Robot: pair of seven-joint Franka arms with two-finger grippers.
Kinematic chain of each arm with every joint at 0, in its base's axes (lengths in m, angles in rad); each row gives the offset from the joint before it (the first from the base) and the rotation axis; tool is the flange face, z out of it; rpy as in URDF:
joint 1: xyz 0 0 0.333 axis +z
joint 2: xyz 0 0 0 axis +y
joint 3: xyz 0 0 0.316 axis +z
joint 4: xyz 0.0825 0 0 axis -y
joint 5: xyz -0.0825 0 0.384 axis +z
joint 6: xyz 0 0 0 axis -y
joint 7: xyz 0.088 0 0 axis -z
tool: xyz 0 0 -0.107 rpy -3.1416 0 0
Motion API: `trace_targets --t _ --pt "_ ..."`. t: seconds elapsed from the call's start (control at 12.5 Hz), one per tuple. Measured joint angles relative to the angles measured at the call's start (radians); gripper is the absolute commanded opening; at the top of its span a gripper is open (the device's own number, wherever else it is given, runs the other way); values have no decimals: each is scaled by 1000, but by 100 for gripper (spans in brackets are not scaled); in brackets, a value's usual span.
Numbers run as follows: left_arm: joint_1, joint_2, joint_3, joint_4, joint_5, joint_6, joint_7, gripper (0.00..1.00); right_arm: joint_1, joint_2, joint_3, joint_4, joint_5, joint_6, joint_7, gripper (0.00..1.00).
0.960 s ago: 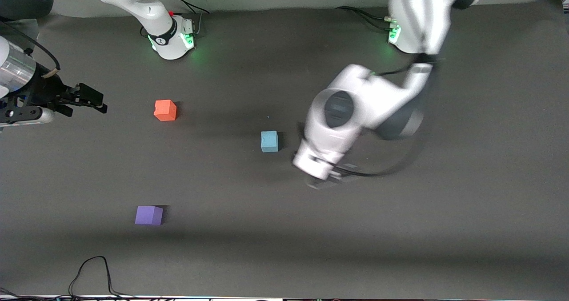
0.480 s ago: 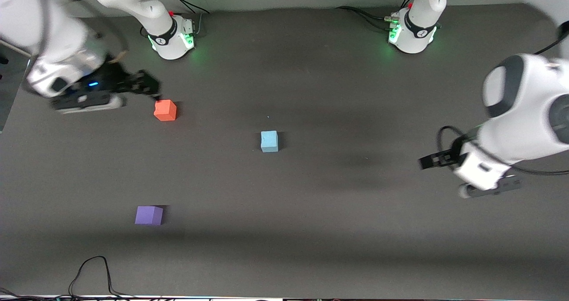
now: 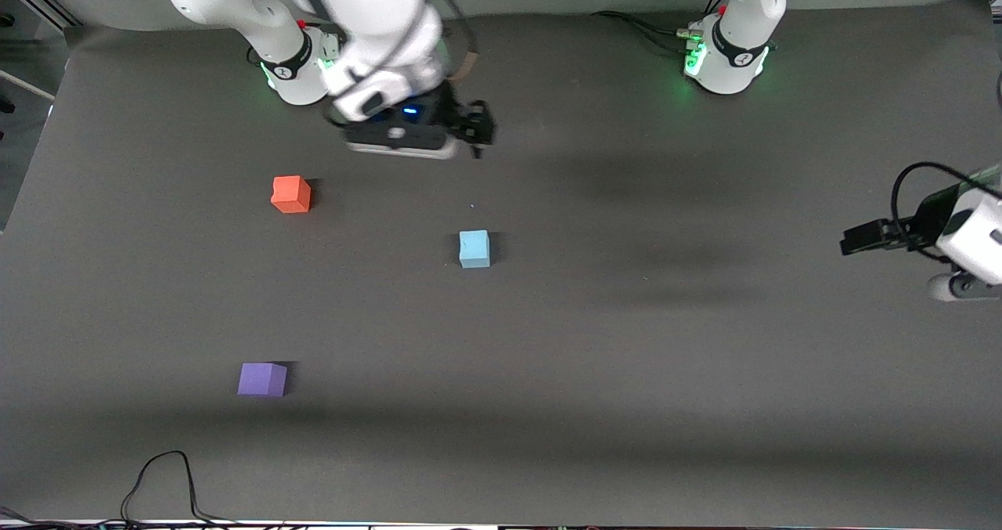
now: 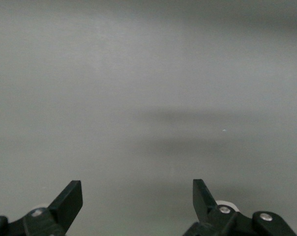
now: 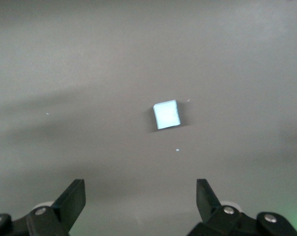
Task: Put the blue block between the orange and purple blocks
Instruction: 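Reach the right gripper over the blue cube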
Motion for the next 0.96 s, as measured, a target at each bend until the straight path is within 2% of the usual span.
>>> trace_targets --t 0.16,0.32,0.48,0.56,0.72,0.96 --pt "-1 -60 -10 -46 17 -1 0 100 19 47 -1 8 -1 4 3 100" --pt "-4 -102 -14 -81 21 -1 4 100 32 59 -1 -54 -10 68 -1 100" --pt "-24 -121 0 -95 21 -1 28 100 39 59 -2 -175 -26 192 -34 100" --pt "-60 -124 32 -95 21 -1 34 100 40 59 -4 -249 -30 277 -59 100" --pt "-124 -128 91 -95 22 -1 38 100 40 55 -14 -424 -32 508 -125 100" --pt "-134 -137 103 -93 22 -2 39 100 36 62 -25 -663 -33 801 -228 100"
